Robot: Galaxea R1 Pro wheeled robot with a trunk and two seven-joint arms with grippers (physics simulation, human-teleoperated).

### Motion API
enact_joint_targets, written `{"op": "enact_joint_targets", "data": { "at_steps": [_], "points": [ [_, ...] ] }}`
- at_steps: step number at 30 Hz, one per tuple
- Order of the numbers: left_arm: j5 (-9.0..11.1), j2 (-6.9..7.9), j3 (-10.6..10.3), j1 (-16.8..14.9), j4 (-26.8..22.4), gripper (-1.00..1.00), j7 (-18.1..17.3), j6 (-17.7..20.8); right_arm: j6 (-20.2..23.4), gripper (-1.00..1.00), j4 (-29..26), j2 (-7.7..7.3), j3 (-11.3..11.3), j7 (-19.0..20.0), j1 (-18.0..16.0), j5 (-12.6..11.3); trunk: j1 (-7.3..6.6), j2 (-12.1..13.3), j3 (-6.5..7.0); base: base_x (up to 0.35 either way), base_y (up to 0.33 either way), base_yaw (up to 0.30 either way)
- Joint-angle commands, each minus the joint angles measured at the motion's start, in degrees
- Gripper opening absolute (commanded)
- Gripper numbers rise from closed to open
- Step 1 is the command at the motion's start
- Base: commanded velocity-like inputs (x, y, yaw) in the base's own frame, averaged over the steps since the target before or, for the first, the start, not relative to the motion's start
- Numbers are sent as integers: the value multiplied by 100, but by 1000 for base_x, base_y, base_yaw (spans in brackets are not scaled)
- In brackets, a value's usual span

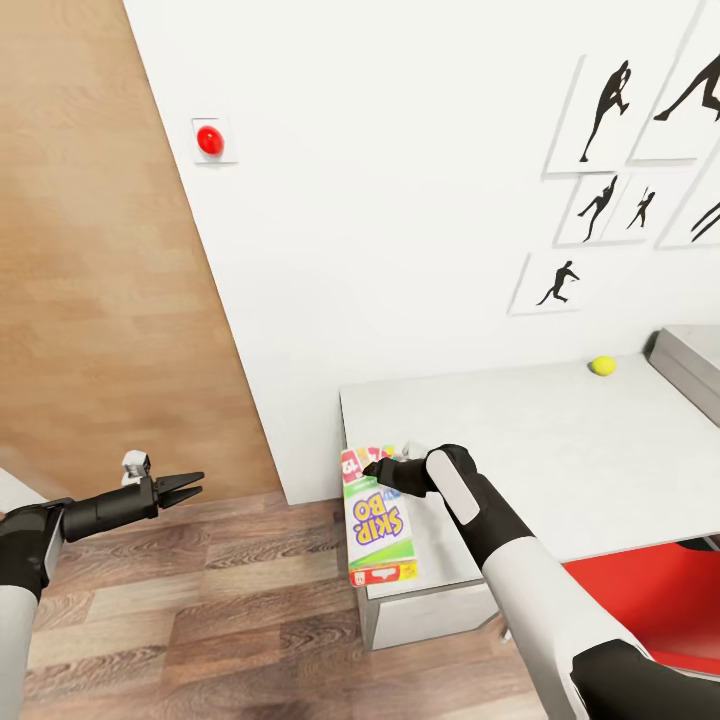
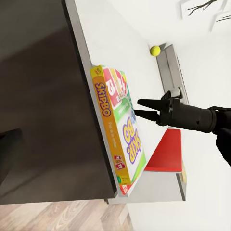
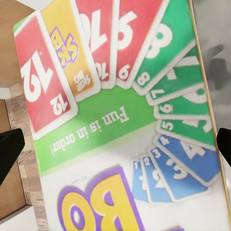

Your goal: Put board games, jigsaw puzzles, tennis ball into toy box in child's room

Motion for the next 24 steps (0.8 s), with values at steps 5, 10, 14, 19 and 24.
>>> {"op": "enact_joint_targets", "data": {
  "at_steps": [5,10,14,19,24],
  "points": [
    [-64,-5,22,-6,-4,100,-47,67,8,100,-6,-2,11,-58,-4,-62,2,-7,-7,0,45,0],
    [-62,-2,22,-6,-4,100,-47,62,9,100,-6,-2,11,-58,-4,-62,2,-7,-7,0,31,0],
    [-67,-2,22,-6,-4,100,-47,61,7,100,-6,-2,11,-58,-4,-62,2,-7,-7,0,4,0],
    [-68,-2,22,-6,-4,100,-47,60,9,100,-6,-2,11,-58,-4,-62,2,-7,-7,0,0,0],
    [-68,-2,22,-6,-4,100,-47,72,7,100,-6,-2,11,-58,-4,-62,2,-7,-7,0,50,0]
  ]
}}
